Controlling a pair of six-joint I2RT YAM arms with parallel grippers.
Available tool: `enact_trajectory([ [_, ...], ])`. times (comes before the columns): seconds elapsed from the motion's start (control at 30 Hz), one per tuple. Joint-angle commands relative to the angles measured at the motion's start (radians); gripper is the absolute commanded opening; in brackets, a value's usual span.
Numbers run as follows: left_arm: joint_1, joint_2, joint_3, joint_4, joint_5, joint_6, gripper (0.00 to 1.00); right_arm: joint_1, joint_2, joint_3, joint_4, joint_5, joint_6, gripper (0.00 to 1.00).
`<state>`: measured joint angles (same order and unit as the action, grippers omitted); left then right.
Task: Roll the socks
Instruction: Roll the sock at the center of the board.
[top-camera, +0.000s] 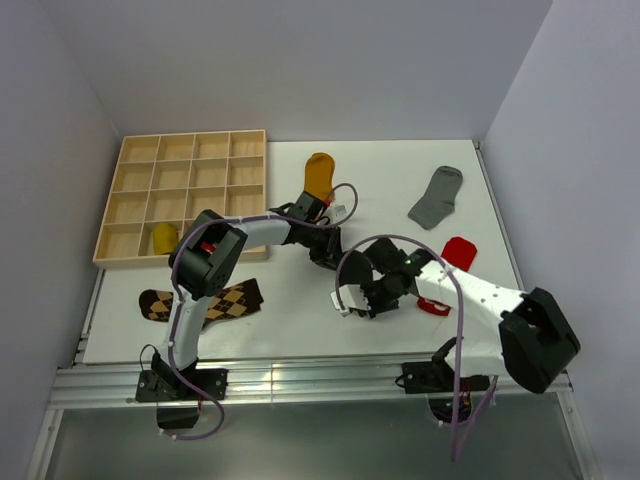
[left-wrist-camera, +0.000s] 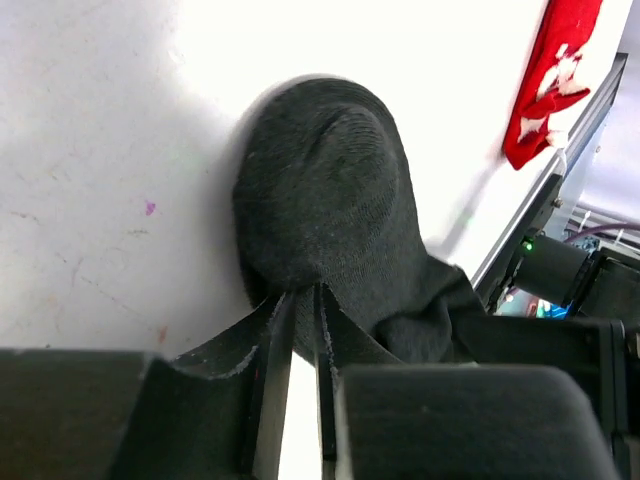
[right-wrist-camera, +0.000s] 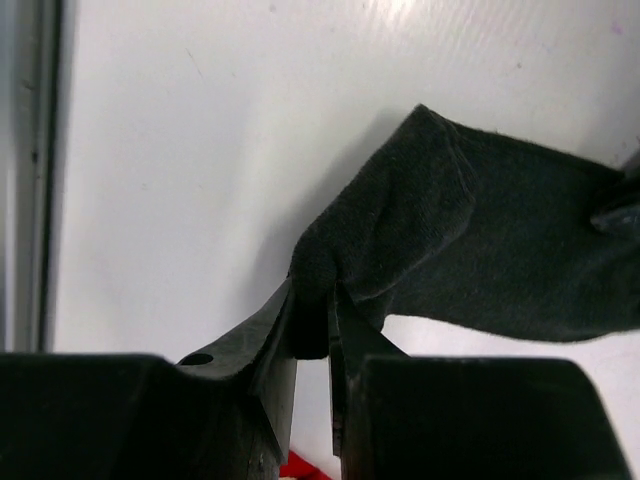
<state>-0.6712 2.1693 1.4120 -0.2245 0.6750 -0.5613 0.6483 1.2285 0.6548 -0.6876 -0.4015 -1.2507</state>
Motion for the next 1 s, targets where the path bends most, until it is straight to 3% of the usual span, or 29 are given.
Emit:
enact_trajectory([
  [0.0,0.005,0.032,0.016,0.011,-0.110,0.026,0.20,-0.006,0.110,0.114,-0.205,-0.100,-0.001,0.16],
  [0.27,0.005,-0.003,-0.022,0.088,-0.184,0.020,0.12,-0.134,0.484,0.362,-0.533,-0.198,-0.140,0.15],
  [0.5,0.001,-0.089,-0.099,0.217,-0.196,-0.014,0.17,-0.278,0.716,0.534,-0.713,-0.267,-0.194,0.14],
  [0.83,0.001,-0.253,-0.275,0.462,-0.236,-0.039,0.34,-0.338,0.825,0.605,-0.756,-0.300,-0.164,0.15],
  [0.97,-0.007,-0.308,-0.300,0.441,-0.296,0.003,0.33,-0.342,0.787,0.602,-0.753,-0.303,-0.174,0.16],
])
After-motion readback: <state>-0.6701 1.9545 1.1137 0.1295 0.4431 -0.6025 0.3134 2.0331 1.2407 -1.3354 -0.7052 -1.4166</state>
